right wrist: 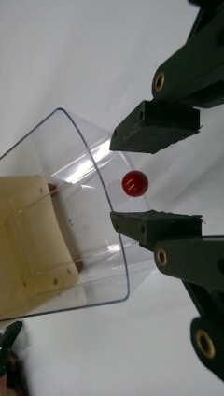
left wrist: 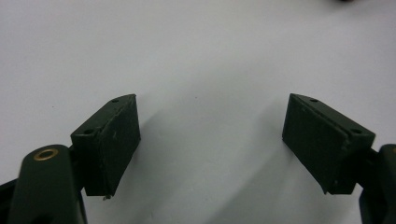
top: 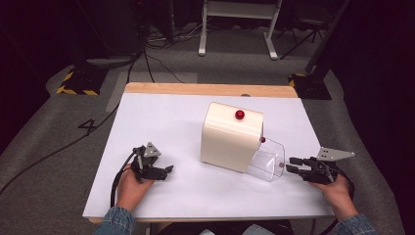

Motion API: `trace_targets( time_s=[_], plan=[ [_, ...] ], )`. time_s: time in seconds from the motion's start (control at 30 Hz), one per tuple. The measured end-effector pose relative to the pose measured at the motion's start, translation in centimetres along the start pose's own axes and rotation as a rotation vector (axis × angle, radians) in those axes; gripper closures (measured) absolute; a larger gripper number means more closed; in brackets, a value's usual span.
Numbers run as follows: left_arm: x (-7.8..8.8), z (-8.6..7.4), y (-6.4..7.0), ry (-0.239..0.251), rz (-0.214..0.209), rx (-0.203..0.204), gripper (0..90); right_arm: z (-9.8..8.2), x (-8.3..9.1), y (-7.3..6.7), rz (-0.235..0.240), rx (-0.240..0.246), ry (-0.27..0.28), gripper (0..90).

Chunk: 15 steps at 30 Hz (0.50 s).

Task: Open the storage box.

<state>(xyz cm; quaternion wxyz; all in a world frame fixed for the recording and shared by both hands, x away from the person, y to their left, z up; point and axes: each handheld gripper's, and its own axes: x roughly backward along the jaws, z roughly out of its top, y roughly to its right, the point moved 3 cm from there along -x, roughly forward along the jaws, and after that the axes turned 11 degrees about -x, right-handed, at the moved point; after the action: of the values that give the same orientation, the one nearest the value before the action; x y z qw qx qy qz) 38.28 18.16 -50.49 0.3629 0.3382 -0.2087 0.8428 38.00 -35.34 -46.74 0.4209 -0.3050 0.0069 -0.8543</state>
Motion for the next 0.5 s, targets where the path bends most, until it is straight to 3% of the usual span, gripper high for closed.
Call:
trace_targets(
  time_s=[0.5],
  plan=[
    [0.0,0.0,0.0,-0.001,0.0,0.0,19.3,6.3,0.5,-2.8,0.04,0.104,0.07,59.2]
  ],
)
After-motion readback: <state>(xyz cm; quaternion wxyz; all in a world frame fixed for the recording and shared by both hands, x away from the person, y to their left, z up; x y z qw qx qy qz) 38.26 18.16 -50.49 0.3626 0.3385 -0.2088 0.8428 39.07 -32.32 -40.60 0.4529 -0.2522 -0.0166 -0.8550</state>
